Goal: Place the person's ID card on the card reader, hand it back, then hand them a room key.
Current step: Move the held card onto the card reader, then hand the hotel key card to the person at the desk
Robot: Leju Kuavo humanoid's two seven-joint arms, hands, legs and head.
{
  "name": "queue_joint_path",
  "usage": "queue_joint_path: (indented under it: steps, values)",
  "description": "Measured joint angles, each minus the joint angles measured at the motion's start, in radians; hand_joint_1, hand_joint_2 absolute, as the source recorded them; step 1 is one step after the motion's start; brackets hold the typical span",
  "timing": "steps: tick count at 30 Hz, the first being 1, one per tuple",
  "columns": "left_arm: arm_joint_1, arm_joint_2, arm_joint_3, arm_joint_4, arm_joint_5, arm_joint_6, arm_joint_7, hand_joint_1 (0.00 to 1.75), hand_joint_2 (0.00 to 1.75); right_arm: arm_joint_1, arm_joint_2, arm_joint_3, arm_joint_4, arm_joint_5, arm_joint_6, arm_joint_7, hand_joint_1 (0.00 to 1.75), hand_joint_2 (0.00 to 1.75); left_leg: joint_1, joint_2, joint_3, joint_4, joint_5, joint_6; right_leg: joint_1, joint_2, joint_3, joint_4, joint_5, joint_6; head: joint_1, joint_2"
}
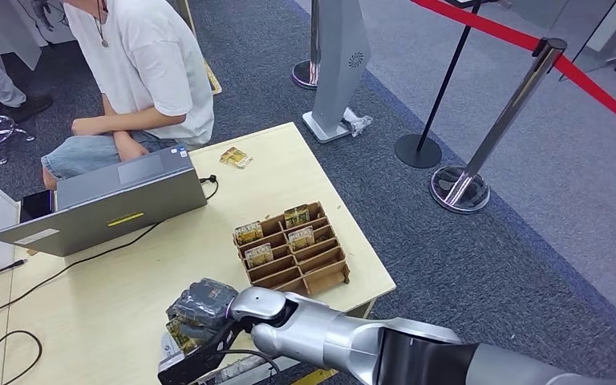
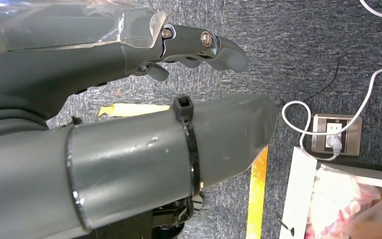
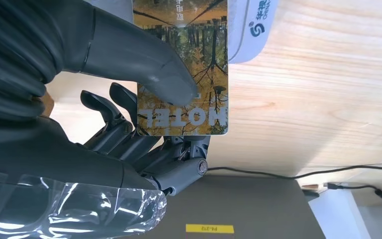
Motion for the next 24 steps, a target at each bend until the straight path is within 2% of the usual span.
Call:
queue_joint_path:
  steps: [7, 24]
  values:
    - [0.000, 0.000, 0.000, 0.000, 0.000, -0.002, 0.000, 0.00, 0.00, 0.000, 0.010, 0.015, 0.024, 0.026, -0.033, 0.015, 1.75, 1.75, 0.000, 0.000, 0.000, 0.000, 0.000, 0.000, 0.000, 0.000, 0.000, 0.000, 0.000, 0.000, 0.000, 0.000]
    - [0.000, 0.000, 0.000, 0.000, -0.001, -0.004, 0.000, 0.00, 0.00, 0.000, 0.024, 0.023, 0.052, 0.049, -0.034, 0.033, 1.75, 1.75, 0.000, 0.000, 0.000, 0.000, 0.000, 0.000, 0.000, 0.000, 0.000, 0.000, 0.000, 0.000, 0.000, 0.000]
